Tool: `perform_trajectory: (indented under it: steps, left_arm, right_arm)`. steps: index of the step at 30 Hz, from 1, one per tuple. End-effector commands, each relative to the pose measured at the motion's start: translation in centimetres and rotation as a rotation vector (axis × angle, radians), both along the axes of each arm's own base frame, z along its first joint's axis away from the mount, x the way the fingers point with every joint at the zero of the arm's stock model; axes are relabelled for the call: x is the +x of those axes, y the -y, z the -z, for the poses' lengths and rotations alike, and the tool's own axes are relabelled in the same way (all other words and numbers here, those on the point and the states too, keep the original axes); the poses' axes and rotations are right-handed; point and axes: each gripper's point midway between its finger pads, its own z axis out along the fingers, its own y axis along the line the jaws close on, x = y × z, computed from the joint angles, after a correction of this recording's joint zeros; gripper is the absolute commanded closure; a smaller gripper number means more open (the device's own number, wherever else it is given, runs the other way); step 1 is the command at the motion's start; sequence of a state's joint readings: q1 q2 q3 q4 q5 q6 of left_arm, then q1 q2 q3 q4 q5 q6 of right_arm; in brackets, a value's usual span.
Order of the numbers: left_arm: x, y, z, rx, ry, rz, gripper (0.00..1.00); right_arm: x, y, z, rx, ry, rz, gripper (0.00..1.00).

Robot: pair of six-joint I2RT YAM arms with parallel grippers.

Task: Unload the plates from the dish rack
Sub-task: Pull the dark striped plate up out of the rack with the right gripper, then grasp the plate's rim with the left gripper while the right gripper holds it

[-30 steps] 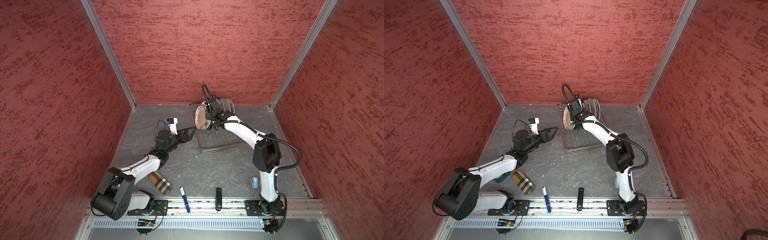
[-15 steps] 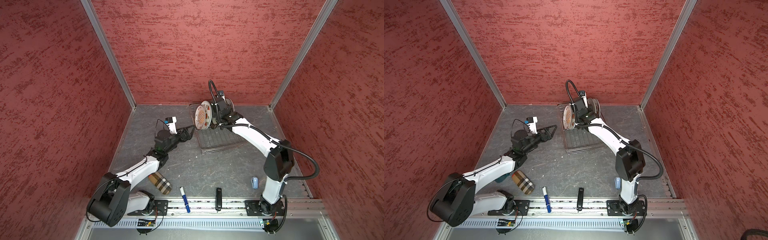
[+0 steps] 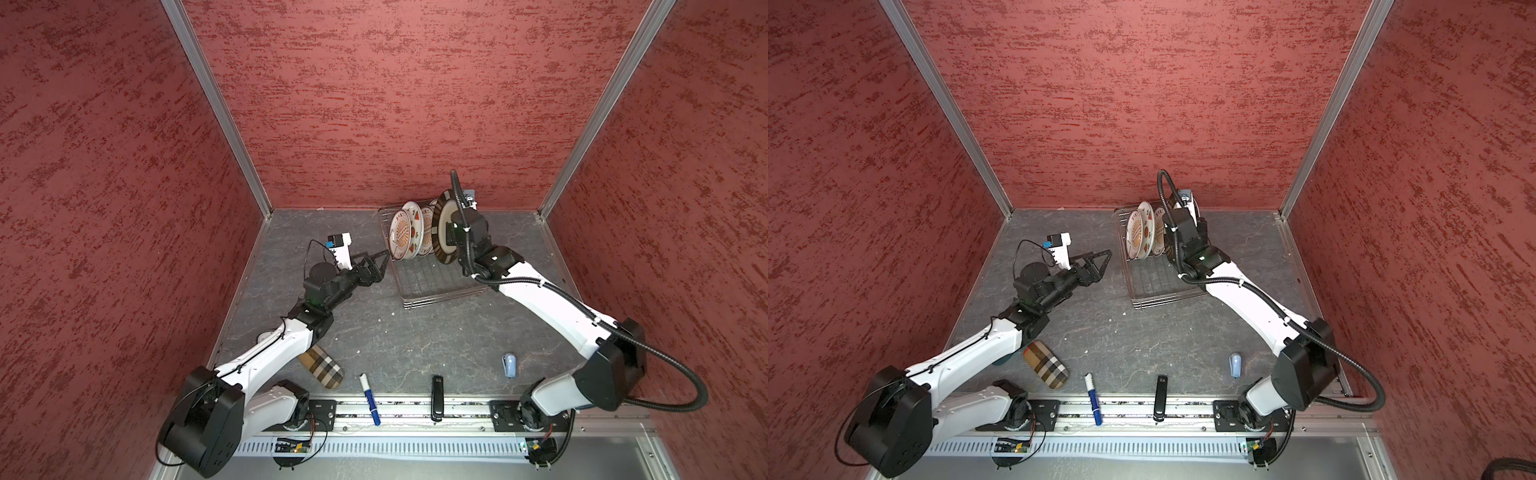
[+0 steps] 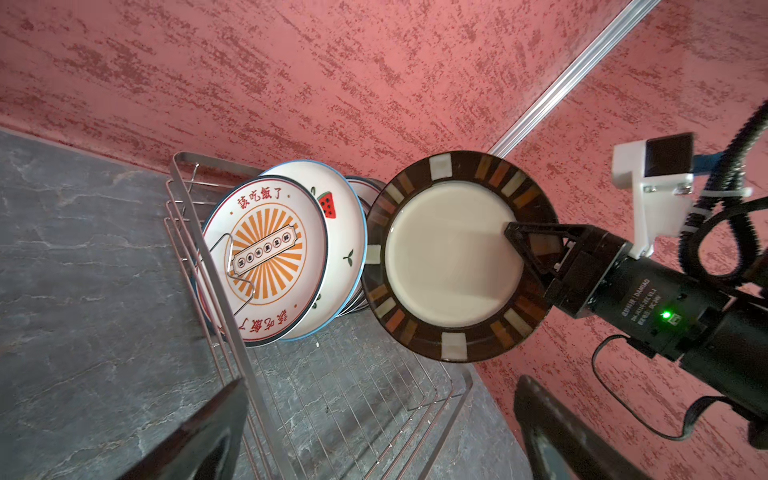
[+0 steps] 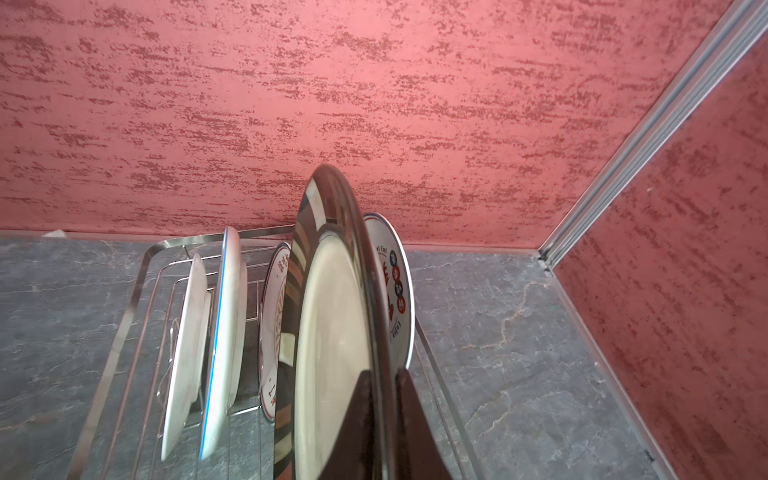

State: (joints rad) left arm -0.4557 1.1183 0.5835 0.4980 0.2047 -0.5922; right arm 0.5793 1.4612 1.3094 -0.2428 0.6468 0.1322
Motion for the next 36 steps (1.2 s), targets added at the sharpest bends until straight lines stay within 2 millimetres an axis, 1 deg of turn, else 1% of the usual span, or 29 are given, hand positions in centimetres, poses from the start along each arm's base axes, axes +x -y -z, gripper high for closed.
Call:
perform_trajectory:
  steps: [1, 5, 9, 12, 14, 20, 22, 25, 30, 32, 36]
  left_arm:
    - [-0.9, -0.1, 0.0, 0.036, 0.01, 0.007, 0.01]
    - [-1.9, 0.8, -0.4, 0.027, -0.006, 0.057, 0.01]
    - [-3.8, 1.8, -1.4, 0.081, 0.035, 0.047, 0.01]
    - [-4.1, 1.7, -1.4, 0.038, 0.006, 0.05, 0.01]
    - [-4.3, 2.1, -1.5, 0.009, -0.013, 0.073, 0.01]
    - [-4.9, 5.6, -1.4, -0.059, -0.118, 0.262, 0.01]
    - [-4.6, 6.0, -1.3, -0.073, -0.148, 0.271, 0.01]
    - [-3.8, 6.3, -1.1, -0.09, -0.17, 0.26, 0.01]
    - [-2.3, 7.2, -0.1, -0.127, -0.274, 0.243, 0.0]
    - [-1.6, 7.3, 0.6, -0.133, -0.336, 0.194, 0.04]
    - [-1.1, 7.9, 0.5, -0.165, -0.347, 0.198, 0.1]
  right_arm:
    - [-1.4, 0.3, -6.6, 0.239, 0.185, -0.091, 1.0]
    - [-3.1, 1.4, -6.7, 0.326, 0.187, -0.14, 1.0]
    - [-4.2, 2.2, -6.4, 0.445, 0.177, -0.236, 1.0]
    - [-4.5, 2.9, -5.9, 0.544, 0.157, -0.301, 1.0]
    - [-4.9, 2.7, -5.7, 0.613, 0.146, -0.367, 1.0]
    - [-5.6, 2.0, -5.1, 0.838, 0.108, -0.53, 1.0]
    - [-5.4, 1.7, -4.6, 0.894, 0.087, -0.557, 1.0]
    - [-5.2, 1.3, -3.9, 0.927, 0.056, -0.565, 1.0]
    - [-5.6, 0.4, -3.2, 0.998, -0.003, -0.61, 1.0]
    - [-5.8, 0.1, -3.1, 1.017, -0.009, -0.627, 1.0]
    - [-6.2, -0.3, -2.6, 1.038, -0.015, -0.654, 1.0]
